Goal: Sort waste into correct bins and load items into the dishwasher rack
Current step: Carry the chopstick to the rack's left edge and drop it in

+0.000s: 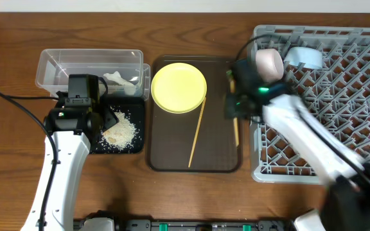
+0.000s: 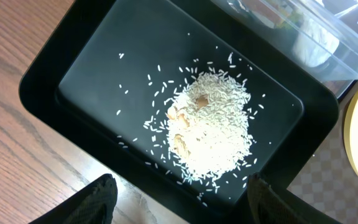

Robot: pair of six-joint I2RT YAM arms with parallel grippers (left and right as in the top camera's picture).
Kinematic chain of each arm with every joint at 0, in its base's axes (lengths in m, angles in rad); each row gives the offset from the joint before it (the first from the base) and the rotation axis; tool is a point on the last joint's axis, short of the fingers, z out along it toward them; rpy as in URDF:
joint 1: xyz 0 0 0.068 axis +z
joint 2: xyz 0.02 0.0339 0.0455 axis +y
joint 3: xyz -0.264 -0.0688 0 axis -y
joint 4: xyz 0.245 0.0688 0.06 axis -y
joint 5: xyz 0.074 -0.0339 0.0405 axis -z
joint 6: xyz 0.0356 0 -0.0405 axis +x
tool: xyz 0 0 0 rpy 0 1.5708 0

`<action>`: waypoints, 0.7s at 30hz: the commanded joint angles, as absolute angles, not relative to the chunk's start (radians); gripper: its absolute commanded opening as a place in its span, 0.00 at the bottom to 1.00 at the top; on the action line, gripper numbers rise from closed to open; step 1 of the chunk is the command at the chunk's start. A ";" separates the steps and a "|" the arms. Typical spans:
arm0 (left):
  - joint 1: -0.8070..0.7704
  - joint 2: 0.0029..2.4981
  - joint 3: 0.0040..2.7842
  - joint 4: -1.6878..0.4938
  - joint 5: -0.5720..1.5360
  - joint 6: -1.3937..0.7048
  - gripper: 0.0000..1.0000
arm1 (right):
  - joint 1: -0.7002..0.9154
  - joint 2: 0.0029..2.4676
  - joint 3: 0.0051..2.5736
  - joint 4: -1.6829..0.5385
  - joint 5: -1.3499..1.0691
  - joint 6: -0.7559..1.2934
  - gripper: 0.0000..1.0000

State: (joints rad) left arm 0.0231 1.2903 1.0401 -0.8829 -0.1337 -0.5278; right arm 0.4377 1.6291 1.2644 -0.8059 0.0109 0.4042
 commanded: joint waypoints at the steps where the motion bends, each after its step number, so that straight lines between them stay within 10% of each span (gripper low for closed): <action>1: 0.028 1.287 1.045 -0.885 -0.139 -0.537 0.70 | 0.372 1.519 1.283 -0.827 0.022 0.298 0.01; 21: 0.028 1.287 1.045 -0.881 -0.139 -0.537 0.70 | 0.255 1.599 1.166 -0.894 0.078 0.290 0.02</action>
